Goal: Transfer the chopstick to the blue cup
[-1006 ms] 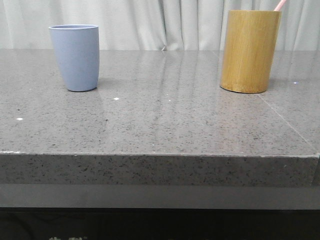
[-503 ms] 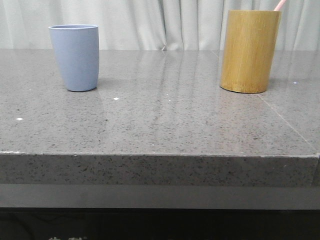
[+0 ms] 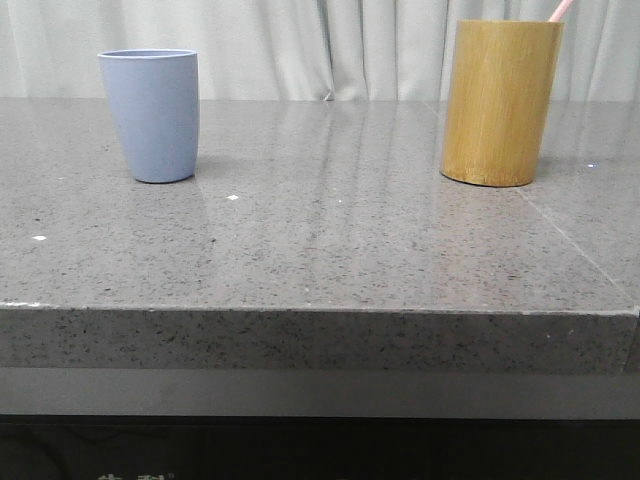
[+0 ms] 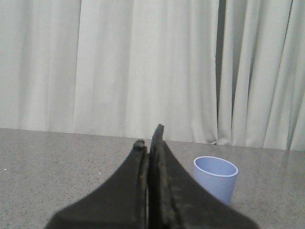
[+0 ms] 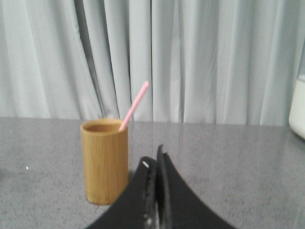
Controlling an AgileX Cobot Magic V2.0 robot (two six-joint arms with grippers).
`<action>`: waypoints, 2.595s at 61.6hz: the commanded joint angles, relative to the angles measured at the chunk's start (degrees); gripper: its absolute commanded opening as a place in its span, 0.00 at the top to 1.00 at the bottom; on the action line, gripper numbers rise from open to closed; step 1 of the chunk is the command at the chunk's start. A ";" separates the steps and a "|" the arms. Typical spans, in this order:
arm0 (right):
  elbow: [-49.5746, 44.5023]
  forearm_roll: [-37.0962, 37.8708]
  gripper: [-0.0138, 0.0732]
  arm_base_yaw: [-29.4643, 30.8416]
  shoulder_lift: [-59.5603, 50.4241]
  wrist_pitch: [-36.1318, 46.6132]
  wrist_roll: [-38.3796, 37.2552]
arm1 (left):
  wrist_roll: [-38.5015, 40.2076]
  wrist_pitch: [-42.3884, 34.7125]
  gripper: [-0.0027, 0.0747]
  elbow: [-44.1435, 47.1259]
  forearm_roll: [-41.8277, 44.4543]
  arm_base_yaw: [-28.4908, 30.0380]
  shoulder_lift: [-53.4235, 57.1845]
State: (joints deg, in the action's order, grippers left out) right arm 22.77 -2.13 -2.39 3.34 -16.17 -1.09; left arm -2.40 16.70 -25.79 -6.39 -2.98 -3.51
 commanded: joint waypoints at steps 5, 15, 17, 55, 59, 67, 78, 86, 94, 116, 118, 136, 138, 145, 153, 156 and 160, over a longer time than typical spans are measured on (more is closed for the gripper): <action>13.60 1.67 0.92 0.18 8.49 -5.92 0.20 | -0.19 5.67 0.99 -11.80 0.40 -0.14 -8.15; 22.55 1.67 0.92 0.18 17.24 -17.28 0.20 | -3.07 14.58 0.99 -20.97 0.40 -0.14 -16.96; 23.51 1.67 0.92 0.18 18.87 -19.41 0.20 | -3.18 14.99 0.99 -21.90 0.40 -0.14 -18.43; 21.42 1.62 0.70 -0.54 31.74 -21.83 1.09 | -3.19 13.83 0.83 -22.13 -1.73 -0.14 -32.37; 21.42 1.62 0.49 -1.01 31.82 -21.83 1.09 | -3.27 13.40 0.65 -22.13 -1.73 -0.14 -33.31; 21.42 1.47 0.17 -1.34 31.82 -21.83 1.09 | -3.27 12.75 0.32 -22.88 -1.95 -0.39 -35.94; 21.42 -0.64 0.13 -1.34 31.82 -22.02 1.09 | -4.90 12.88 0.30 -26.07 -2.13 -5.84 -41.72; 21.42 -0.64 0.13 -1.34 31.82 -22.42 1.09 | -4.90 14.99 0.30 -30.91 -1.48 -9.95 -47.54; 21.42 -0.64 0.13 -1.34 31.82 -22.42 1.09 | -4.90 20.25 0.30 -38.28 -1.33 -11.98 -55.35; 21.42 -0.64 0.13 -1.34 31.88 -22.22 1.09 | -4.90 35.05 0.30 -59.61 -1.19 -12.45 -76.80; 21.42 -0.64 0.13 -1.34 31.88 -22.22 1.09 | -4.90 36.17 0.30 -61.31 -1.10 -12.45 -78.40; 21.42 -0.64 0.13 -1.34 31.88 -22.22 1.09 | -1.65 45.55 0.30 -75.94 2.14 -12.45 -92.42; 21.42 -0.64 0.13 -1.34 31.88 -22.22 1.09 | -1.50 46.28 0.30 -77.32 2.58 -12.45 -93.82; 21.42 -0.64 0.13 -1.34 31.88 -22.22 1.09 | -0.90 47.35 0.30 -80.50 2.84 -12.45 -97.25; 21.42 -0.64 0.13 -1.34 31.88 -22.34 1.09 | 0.33 47.85 0.30 -83.09 2.99 -12.45 -100.29; 21.42 -0.64 0.13 -1.34 31.88 -22.34 1.09 | 0.43 47.85 0.32 -83.71 2.99 -12.45 -101.25; 21.42 -0.64 0.13 -1.34 31.88 -22.34 1.09 | 0.43 47.72 0.36 -83.94 2.99 -12.45 -102.14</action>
State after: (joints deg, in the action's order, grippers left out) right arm 42.59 -2.61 -3.66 34.70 -42.16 -0.63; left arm -2.77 66.16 -107.27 -3.09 -14.95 -107.39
